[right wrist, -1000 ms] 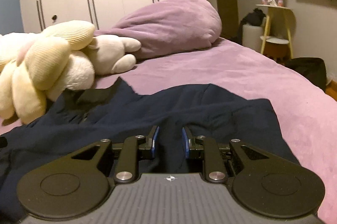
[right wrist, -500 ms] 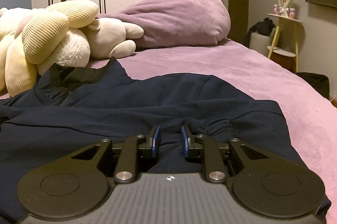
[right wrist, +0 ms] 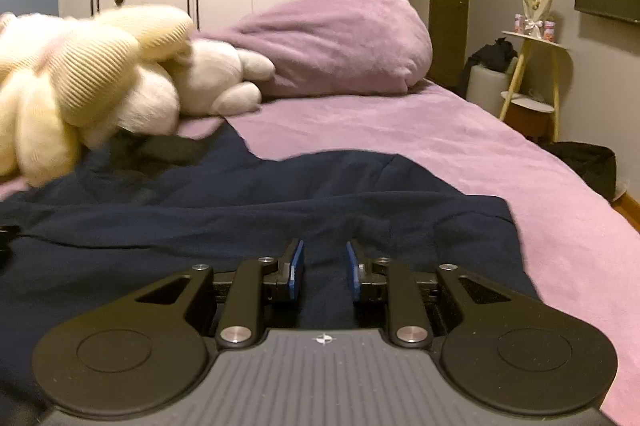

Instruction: Fold large clothes

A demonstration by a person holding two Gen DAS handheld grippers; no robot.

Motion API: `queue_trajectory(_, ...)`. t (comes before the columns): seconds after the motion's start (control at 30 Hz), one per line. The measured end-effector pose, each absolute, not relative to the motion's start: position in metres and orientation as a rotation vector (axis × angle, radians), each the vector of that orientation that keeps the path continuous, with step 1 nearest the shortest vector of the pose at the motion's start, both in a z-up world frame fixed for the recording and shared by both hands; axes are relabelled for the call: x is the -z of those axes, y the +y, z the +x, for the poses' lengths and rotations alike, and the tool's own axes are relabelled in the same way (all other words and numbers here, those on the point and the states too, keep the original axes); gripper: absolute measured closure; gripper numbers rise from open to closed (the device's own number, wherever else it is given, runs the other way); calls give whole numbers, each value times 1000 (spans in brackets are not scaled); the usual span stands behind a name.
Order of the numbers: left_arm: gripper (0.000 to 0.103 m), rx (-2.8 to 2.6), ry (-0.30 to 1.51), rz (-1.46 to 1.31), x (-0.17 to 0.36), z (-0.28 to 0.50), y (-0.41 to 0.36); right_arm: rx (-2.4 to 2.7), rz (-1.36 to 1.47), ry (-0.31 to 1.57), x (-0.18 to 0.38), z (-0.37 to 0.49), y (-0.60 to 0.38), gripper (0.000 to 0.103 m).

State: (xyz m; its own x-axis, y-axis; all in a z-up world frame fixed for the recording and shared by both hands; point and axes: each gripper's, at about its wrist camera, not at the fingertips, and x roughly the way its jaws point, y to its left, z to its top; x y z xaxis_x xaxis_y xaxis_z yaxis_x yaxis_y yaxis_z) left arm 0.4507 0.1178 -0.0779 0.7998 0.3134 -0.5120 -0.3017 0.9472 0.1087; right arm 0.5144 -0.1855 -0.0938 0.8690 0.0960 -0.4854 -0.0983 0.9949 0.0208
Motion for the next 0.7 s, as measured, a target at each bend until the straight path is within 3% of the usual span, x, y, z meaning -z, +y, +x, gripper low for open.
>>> queue_trajectory(0.07,0,-337,584,71,89,440,116,-128,-22,481,87,479,-186,71)
queue_trajectory(0.27,0,-327,689,85,103,453,121,-108,-96,573,113,470,-184,71)
queue_trajectory(0.5,0,-247,785,104,58,405,127,-118,-163,644,96,471,-176,69)
queue_trajectory(0.57,0,-173,789,82,49,361,130,-149,-54,669,81,443,-198,55)
queue_trajectory(0.7,0,-71,882,-72,49,260,150,-173,99,694,67,350,-260,38)
